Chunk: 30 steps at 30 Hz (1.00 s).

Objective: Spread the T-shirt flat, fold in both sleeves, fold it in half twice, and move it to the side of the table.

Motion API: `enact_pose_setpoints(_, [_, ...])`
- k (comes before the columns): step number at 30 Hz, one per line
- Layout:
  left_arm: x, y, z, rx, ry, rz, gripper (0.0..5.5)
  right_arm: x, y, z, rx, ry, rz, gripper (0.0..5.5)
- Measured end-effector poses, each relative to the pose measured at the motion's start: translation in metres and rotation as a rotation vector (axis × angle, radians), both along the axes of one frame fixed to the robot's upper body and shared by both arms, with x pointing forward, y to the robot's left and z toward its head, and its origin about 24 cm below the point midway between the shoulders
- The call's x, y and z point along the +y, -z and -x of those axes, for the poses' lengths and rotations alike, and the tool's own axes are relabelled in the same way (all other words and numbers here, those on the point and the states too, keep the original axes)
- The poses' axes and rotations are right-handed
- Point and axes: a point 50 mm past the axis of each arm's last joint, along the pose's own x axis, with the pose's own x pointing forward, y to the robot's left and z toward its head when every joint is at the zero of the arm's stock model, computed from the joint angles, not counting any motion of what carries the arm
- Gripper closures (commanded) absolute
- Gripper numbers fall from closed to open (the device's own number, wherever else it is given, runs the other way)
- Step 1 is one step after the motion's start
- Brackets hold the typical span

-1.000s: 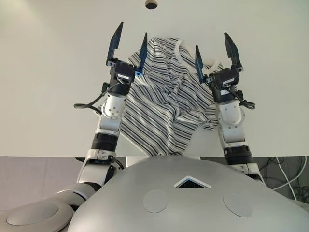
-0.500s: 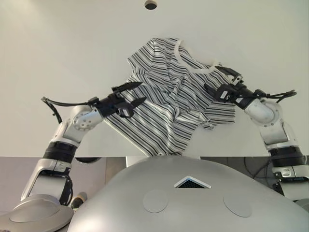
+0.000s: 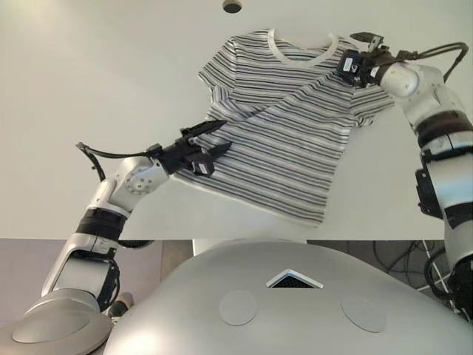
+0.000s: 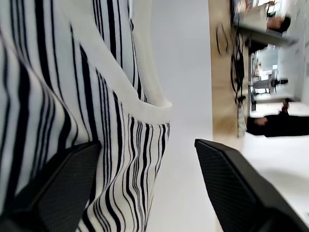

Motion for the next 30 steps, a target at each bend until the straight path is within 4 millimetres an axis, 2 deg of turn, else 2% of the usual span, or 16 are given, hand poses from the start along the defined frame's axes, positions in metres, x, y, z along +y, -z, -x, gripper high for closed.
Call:
enact_pose_setpoints(3, [-0.008, -0.01, -0.012, -0.06, -0.029, 0.057, 2.51, 0.02, 0.001, -0.007, -0.022, -0.008, 0.014, 1.84])
enact_pose_setpoints(8, [-0.027, -0.026, -0.011, -0.061, -0.001, 0.198, 2.51, 0.028, 0.0, -0.008, -0.046, -0.034, -0.025, 1.84])
enact_pose_setpoints(10, [-0.026, -0.022, -0.001, -0.031, 0.032, 0.172, 2.51, 0.023, -0.018, -0.009, -0.113, -0.079, -0.162, 1.84])
enact_pose_setpoints(12, [-0.02, -0.018, 0.004, -0.016, 0.039, 0.135, 2.51, 0.008, -0.038, -0.005, -0.213, -0.116, -0.267, 1.84])
enact_pose_setpoints(14, [-0.009, -0.013, 0.008, 0.001, 0.038, 0.067, 2.51, -0.015, -0.048, 0.017, -0.295, -0.158, -0.323, 1.84])
enact_pose_setpoints(17, [0.002, -0.01, 0.015, 0.02, 0.04, 0.006, 2.51, -0.024, -0.038, 0.056, -0.266, -0.2, -0.351, 1.84])
enact_pose_setpoints(19, [0.007, -0.009, 0.022, 0.047, 0.056, -0.023, 2.51, -0.021, -0.028, 0.083, -0.209, -0.225, -0.398, 1.84])
enact_pose_setpoints(21, [0.01, -0.009, 0.032, 0.085, 0.075, -0.03, 2.51, -0.011, -0.019, 0.12, -0.104, -0.271, -0.513, 1.84])
enact_pose_setpoints(23, [0.011, -0.017, 0.04, 0.127, 0.089, 0.017, 2.51, -0.001, -0.017, 0.161, 0.064, -0.325, -0.639, 1.84])
enact_pose_setpoints(25, [0.014, -0.02, 0.044, 0.163, 0.108, -0.006, 2.51, 0.008, -0.021, 0.192, 0.281, -0.399, -0.707, 1.84])
enact_pose_setpoints(27, [0.018, -0.009, 0.056, 0.24, 0.127, -0.069, 2.51, 0.007, -0.018, 0.202, 0.434, -0.41, -0.681, 1.84])
enact_pose_setpoints(30, [0.014, -0.004, 0.067, 0.302, 0.158, -0.065, 2.51, 0.002, -0.013, 0.204, 0.52, -0.412, -0.585, 1.84])
